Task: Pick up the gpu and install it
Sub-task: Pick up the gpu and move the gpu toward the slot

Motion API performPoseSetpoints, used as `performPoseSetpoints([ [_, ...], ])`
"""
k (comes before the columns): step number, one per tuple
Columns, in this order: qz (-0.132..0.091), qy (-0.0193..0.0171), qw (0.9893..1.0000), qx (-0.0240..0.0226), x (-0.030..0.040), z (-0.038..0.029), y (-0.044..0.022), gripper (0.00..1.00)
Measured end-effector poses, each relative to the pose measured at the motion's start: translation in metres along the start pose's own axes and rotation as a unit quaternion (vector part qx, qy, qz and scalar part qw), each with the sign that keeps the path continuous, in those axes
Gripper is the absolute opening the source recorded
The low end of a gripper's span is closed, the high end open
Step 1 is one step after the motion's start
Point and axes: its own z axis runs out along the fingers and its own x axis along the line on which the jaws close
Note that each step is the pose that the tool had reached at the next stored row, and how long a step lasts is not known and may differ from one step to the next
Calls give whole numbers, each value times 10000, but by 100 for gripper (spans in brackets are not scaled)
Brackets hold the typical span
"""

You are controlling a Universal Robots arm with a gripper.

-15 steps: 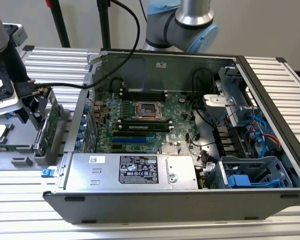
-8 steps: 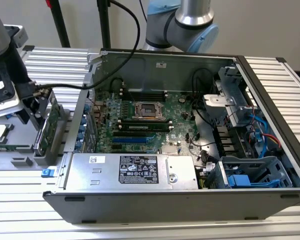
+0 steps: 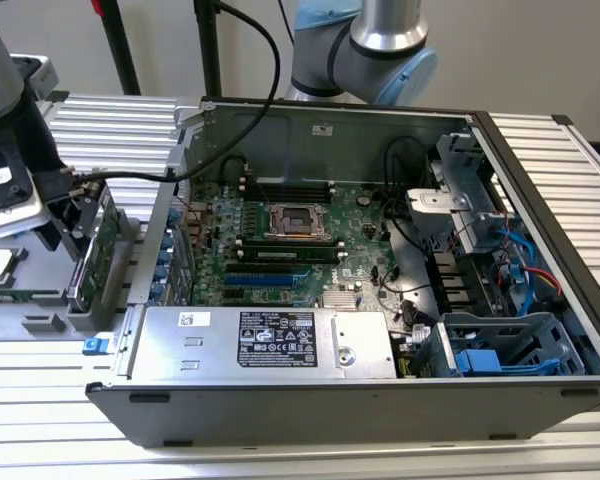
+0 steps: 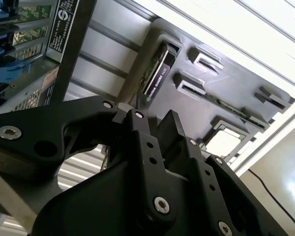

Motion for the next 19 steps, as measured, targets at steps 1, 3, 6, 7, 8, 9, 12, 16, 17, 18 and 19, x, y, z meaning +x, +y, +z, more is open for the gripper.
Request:
performPoseSetpoints([
  [1, 0, 0, 10000, 0, 0, 7, 0, 100],
  [3, 0, 0, 10000, 0, 0, 20, -1, 100],
  [6, 0, 0, 10000, 0, 0, 40, -2, 100],
  [7, 0, 0, 10000, 0, 1, 44, -2, 100],
  [8, 0, 1, 10000, 1, 1, 47, -2, 100],
  [9, 0, 1, 10000, 1, 1, 49, -2, 100],
  [12, 0, 0, 10000, 0, 1, 51, -2, 100],
  [16, 0, -1, 10000, -2, 1, 64, -3, 100],
  [17, 0, -1, 10000, -1, 1, 68, -3, 100],
  [18, 0, 0, 10000, 0, 1, 74, -3, 100],
  [19, 0, 0, 10000, 0, 1, 82, -4, 100],
])
